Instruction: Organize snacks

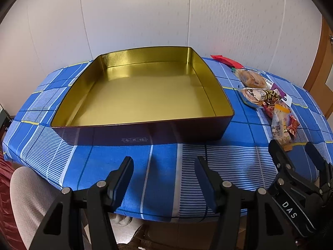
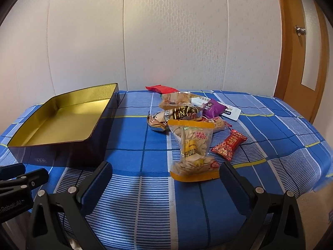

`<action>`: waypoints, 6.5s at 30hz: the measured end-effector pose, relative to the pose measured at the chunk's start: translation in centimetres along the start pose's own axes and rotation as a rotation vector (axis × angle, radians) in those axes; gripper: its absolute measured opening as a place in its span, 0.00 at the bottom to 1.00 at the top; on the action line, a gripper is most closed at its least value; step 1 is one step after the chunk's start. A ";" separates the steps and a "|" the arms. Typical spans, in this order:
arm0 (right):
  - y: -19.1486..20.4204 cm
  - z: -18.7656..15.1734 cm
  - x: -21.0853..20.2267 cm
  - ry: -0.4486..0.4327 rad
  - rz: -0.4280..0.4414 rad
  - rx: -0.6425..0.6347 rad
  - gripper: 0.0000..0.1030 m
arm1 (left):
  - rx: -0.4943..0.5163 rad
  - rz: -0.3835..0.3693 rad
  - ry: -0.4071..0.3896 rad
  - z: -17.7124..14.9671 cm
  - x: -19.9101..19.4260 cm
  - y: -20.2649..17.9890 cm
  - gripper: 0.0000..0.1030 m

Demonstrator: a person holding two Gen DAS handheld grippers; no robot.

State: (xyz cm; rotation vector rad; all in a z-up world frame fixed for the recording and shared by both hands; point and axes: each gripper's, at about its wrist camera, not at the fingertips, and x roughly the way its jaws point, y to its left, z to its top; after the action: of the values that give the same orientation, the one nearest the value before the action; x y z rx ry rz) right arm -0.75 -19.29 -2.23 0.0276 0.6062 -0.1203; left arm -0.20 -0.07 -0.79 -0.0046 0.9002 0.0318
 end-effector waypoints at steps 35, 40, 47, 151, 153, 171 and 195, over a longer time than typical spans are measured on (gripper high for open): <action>0.3 0.0 0.0 -0.001 0.005 -0.003 1.00 | 0.005 -0.003 0.008 0.1 0.0 0.1 0.60; 0.4 -0.1 -0.1 -0.003 0.006 -0.006 1.00 | 0.007 -0.002 0.006 0.1 0.0 0.1 0.60; 0.3 0.0 -0.2 -0.006 0.006 0.004 1.00 | 0.005 -0.009 0.020 0.3 0.2 0.2 0.60; -15.9 2.0 8.2 0.123 -0.131 0.343 0.24 | 0.259 -0.549 -0.047 2.5 1.8 -10.2 0.29; -15.8 2.0 8.2 0.124 -0.136 0.330 0.24 | 0.243 -0.537 -0.067 2.8 1.2 -9.3 0.29; -15.7 2.1 8.3 0.121 -0.140 0.313 0.24 | 0.067 -0.295 -0.055 8.3 2.7 5.1 0.29; -15.7 2.1 8.2 0.121 -0.139 0.313 0.24 | 0.037 0.057 0.036 8.0 6.4 13.4 0.31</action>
State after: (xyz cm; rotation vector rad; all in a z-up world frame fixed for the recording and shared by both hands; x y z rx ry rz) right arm 5.21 -35.86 -5.05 0.2980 0.7052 -0.3498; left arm 9.63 13.58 -0.67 0.0546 0.9372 0.0681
